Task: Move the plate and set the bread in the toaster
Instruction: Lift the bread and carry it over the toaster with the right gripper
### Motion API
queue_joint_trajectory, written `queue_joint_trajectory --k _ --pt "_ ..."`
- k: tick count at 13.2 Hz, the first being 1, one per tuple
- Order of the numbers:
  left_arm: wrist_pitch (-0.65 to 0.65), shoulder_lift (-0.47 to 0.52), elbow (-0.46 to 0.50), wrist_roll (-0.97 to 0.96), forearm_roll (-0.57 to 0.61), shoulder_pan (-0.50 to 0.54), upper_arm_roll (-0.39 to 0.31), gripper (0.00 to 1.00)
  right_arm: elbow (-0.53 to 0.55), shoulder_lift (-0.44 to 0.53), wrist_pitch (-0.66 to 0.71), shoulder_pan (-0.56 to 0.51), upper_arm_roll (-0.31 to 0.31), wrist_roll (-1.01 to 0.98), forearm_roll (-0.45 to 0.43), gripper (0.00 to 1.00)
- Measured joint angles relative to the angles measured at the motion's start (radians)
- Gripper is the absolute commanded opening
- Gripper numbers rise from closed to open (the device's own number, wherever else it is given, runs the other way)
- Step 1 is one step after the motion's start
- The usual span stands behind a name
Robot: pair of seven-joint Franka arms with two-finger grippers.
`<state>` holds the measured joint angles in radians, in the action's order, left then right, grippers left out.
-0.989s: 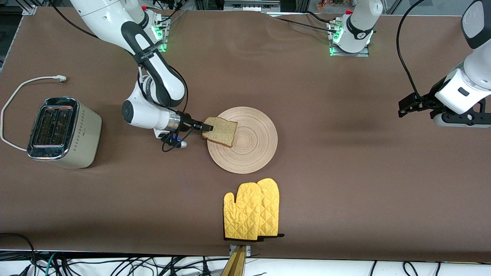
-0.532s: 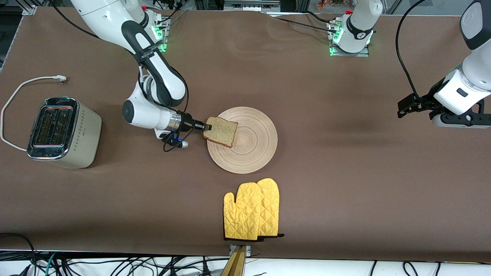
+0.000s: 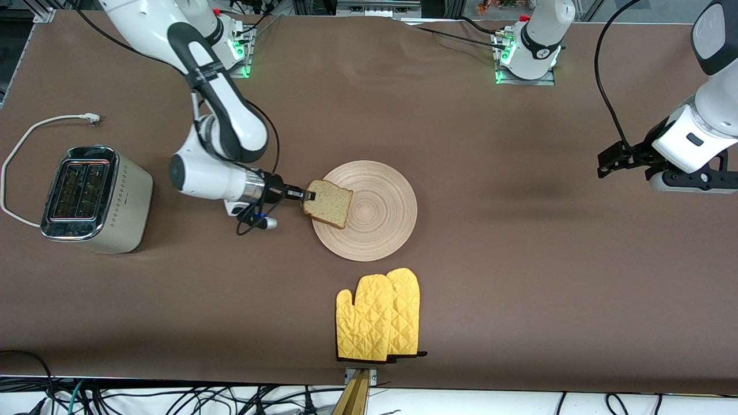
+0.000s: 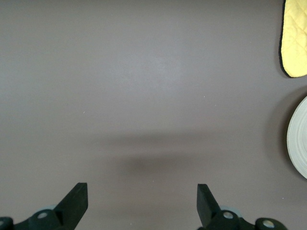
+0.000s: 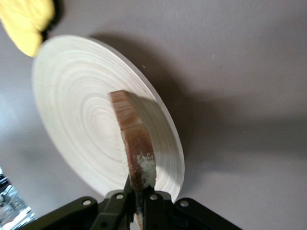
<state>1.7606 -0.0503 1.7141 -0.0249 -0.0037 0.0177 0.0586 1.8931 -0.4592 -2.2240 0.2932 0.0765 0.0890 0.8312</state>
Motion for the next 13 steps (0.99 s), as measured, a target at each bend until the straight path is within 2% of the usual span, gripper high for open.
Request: queue_joint_trajectory --k 2,8,10,13 --pt "0.0 -0.002 0.007 0.0 0.0 -0.004 0.003 1.0 -0.079 0.035 0.184 -0.004 -0.108 -0.006 -0.094 0.0" --pt "0.0 -0.002 0.01 0.0 0.0 -0.001 0.005 1.0 -0.384 0.066 0.69 -0.012 -0.391 -0.041 -0.481 0.0" --pt "0.0 -0.002 0.01 0.0 0.0 0.001 0.004 1.0 -0.448 0.066 0.803 -0.011 -0.473 -0.118 -0.602 0.0" --pt "0.0 -0.002 0.01 0.0 0.0 0.005 0.0 1.0 -0.468 0.066 0.838 -0.013 -0.601 -0.278 -0.724 0.0"
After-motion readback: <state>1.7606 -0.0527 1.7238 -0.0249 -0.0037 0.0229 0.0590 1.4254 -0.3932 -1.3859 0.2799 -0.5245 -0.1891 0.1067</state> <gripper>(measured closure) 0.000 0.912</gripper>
